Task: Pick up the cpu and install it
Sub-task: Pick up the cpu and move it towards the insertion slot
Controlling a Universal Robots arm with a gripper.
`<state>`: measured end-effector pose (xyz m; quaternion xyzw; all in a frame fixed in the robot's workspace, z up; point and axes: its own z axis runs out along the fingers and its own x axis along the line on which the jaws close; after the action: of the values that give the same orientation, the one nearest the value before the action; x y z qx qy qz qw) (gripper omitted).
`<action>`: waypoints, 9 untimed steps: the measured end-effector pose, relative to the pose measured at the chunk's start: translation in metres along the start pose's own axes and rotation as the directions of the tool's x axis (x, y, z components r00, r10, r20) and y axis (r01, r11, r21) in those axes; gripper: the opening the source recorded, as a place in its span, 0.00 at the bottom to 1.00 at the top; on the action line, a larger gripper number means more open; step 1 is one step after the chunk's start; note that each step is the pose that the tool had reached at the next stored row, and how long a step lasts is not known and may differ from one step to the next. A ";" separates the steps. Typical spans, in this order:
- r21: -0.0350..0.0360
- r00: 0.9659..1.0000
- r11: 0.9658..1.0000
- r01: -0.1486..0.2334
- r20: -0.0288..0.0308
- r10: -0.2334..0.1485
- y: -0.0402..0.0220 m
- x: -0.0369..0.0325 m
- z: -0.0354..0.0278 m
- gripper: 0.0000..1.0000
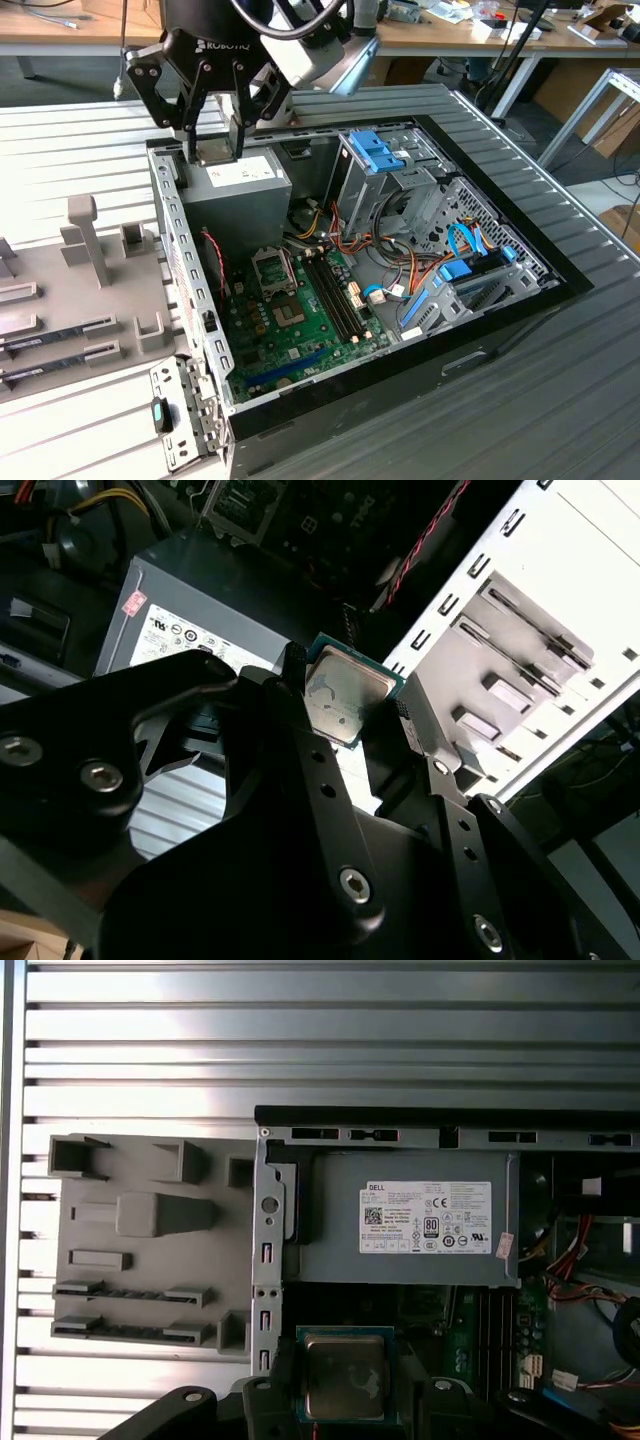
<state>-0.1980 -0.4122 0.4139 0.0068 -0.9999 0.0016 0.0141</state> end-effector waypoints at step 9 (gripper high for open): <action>0.000 1.000 1.000 0.000 0.000 0.000 -0.0021 -0.0112 0.0007 0.47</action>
<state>-0.1868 -0.4142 0.4129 0.0068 -0.9999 0.0016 0.0142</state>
